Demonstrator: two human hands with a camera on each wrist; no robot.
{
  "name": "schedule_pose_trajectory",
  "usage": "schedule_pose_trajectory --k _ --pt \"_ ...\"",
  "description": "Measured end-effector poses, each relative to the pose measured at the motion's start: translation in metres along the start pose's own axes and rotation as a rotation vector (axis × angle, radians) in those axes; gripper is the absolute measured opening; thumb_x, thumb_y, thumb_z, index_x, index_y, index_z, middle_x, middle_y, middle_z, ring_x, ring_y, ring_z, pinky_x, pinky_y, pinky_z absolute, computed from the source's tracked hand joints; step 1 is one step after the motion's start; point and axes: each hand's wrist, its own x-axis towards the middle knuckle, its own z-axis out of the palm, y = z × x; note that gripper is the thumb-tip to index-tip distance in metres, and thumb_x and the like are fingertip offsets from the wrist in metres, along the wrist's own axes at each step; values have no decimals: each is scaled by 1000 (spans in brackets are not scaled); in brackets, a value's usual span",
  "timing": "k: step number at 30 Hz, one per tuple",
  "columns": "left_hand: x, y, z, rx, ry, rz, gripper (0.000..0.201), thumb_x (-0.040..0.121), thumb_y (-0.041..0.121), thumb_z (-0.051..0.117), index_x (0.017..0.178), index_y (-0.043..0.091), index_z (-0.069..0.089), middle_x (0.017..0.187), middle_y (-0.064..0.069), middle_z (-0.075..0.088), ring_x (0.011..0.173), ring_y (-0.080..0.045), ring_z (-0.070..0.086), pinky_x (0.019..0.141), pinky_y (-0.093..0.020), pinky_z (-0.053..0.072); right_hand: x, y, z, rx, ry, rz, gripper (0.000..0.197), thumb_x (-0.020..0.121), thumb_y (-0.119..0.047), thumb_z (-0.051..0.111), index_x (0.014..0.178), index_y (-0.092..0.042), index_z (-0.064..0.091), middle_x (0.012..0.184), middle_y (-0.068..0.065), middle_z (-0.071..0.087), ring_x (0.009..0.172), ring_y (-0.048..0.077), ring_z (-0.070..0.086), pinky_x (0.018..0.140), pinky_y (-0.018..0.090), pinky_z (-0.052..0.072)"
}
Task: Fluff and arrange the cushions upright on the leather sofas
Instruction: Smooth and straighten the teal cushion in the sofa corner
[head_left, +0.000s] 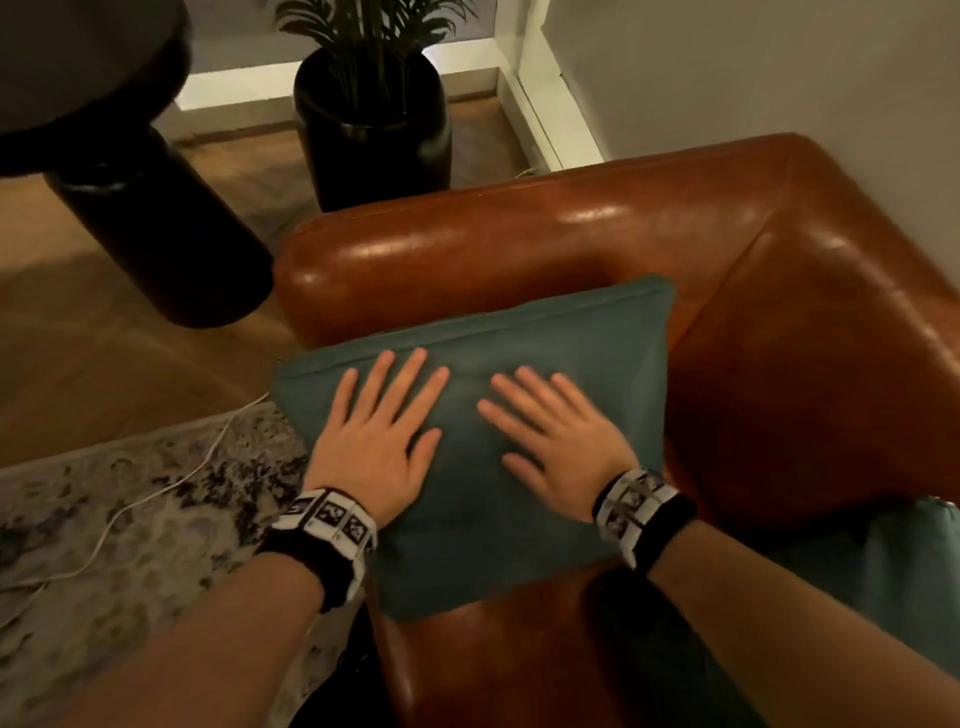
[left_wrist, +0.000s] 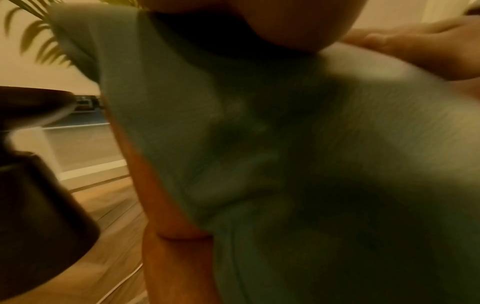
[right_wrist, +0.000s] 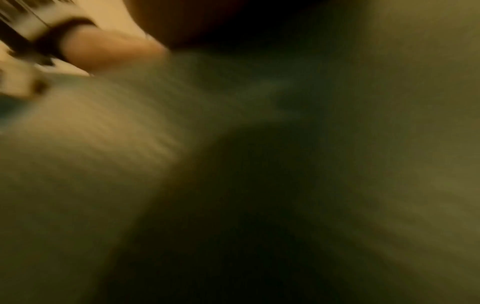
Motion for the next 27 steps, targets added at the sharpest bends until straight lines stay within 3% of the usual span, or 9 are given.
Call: schedule_pose_trajectory --k 5,7,10,13,16,19,21,24,27 --pt "2 -12 5 17 3 -24 61 100 52 18 156 39 0 167 5 6 154 -25 7 123 -50 9 -35 113 7 109 34 749 64 96 -49 16 156 -26 14 164 1 11 152 23 6 121 48 9" --pt "-3 0 -1 3 29 -92 62 98 50 22 156 39 4 167 4 7 154 -28 5 122 -55 7 -52 126 7 182 -53 846 64 98 -48 11 156 -21 14 165 1 12 152 20 6 122 45 7" --pt "-6 37 -11 -19 136 -104 67 94 47 31 157 30 15 166 -1 10 153 -35 1 122 -57 1 -67 123 -7 243 57 793 57 101 -41 21 153 -19 25 160 6 27 149 23 20 121 43 15" --pt "1 93 5 36 195 197 66 93 45 40 155 28 25 165 -1 19 152 -36 11 122 -55 3 -68 119 -19 368 230 864 51 103 -34 30 150 -16 33 156 10 35 145 26 28 119 40 22" --pt "-18 127 60 209 -41 583 67 90 37 46 154 28 27 164 3 19 152 -30 12 120 -51 -10 -61 115 -32 419 308 884 48 103 -32 32 149 -17 35 153 9 37 142 25 31 116 36 24" --pt "-63 103 111 526 -318 859 71 84 31 54 152 23 34 164 1 8 152 -26 -6 117 -48 -25 -57 105 -44 432 348 807 46 102 -31 35 147 -19 38 151 8 40 140 24 35 114 34 26" --pt "-86 73 126 609 -317 952 74 79 29 58 150 20 40 165 -3 2 151 -27 -18 118 -46 -24 -56 91 -47 396 347 693 47 100 -30 36 145 -15 41 149 9 43 139 25 36 115 33 25" --pt "-95 37 119 432 -42 853 84 79 25 49 156 22 16 166 -1 -12 151 -23 -20 122 -38 -16 -46 51 -40 300 312 409 48 98 -26 41 143 -9 45 149 12 44 141 28 35 120 31 17" --pt "-66 22 74 165 235 460 76 91 39 40 157 27 4 165 4 -13 152 -21 -16 122 -40 -6 -23 0 -21 273 314 228 51 96 -20 49 145 -4 42 153 15 38 145 30 29 120 46 20"
